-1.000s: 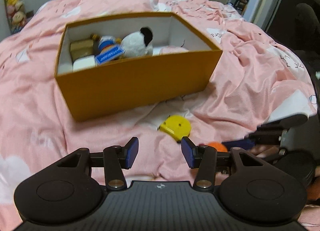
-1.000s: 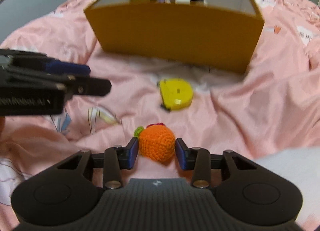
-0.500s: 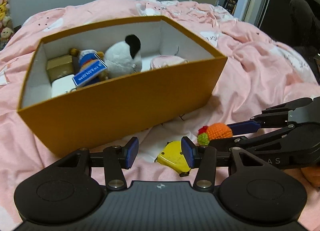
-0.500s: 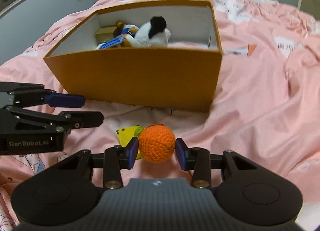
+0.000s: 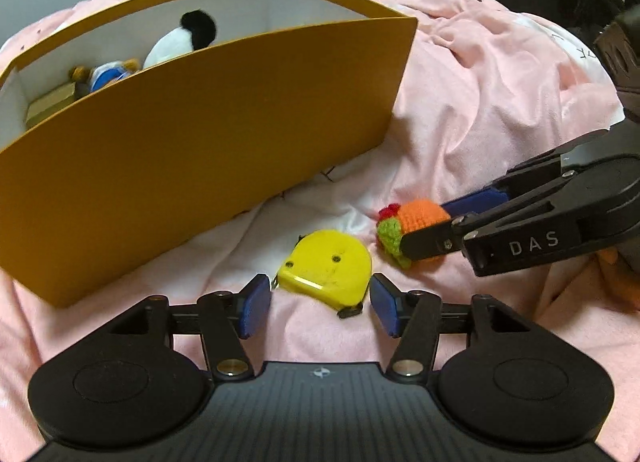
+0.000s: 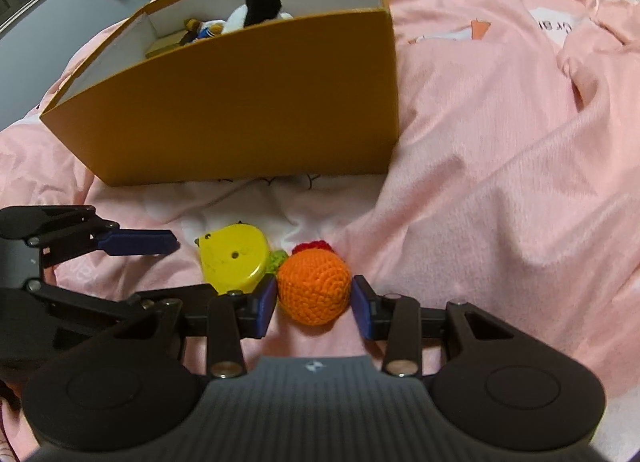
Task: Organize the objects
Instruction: 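Grasp the yellow tape measure with the left gripper while the right holds the orange ball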
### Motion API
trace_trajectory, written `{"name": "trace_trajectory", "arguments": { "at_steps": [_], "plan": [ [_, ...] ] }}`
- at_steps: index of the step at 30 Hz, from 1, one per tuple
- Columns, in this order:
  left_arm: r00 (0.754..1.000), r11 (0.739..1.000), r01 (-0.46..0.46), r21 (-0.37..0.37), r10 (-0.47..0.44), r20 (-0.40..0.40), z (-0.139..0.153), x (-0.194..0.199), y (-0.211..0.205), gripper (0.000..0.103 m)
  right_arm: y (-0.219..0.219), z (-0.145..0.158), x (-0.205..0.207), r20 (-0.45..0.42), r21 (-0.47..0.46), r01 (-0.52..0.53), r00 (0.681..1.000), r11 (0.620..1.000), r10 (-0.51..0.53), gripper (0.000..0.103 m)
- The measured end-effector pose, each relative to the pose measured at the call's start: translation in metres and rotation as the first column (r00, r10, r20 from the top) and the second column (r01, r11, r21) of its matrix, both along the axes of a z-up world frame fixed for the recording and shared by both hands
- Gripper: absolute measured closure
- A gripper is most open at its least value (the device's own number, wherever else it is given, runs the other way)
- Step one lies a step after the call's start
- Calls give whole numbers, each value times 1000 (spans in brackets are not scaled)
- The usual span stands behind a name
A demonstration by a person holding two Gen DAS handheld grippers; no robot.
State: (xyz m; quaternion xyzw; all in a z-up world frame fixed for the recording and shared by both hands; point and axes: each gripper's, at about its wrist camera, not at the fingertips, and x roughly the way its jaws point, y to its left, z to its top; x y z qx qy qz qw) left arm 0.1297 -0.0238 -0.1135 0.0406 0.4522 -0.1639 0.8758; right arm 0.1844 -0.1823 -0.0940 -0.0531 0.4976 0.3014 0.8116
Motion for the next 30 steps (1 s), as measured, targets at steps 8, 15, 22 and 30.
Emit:
{"name": "trace_trajectory", "arguments": {
  "at_steps": [8, 15, 22, 30],
  "plan": [
    [995, 993, 95, 69, -96, 15, -10, 12, -6, 28, -4, -3, 4, -37, 18, 11, 999, 1000, -10, 61],
    [994, 994, 105, 26, -104, -13, -17, 25, -2, 29, -3, -10, 10, -75, 28, 6, 997, 1000, -4, 59],
    [985, 974, 161, 157, -169, 40, -18, 11, -22, 33, -3, -11, 12, -93, 39, 13, 996, 999, -9, 59],
    [985, 972, 149, 180, -162, 59, -19, 4, -27, 42, -4, -11, 13, -96, 43, 14, 995, 999, -10, 59]
  ]
}}
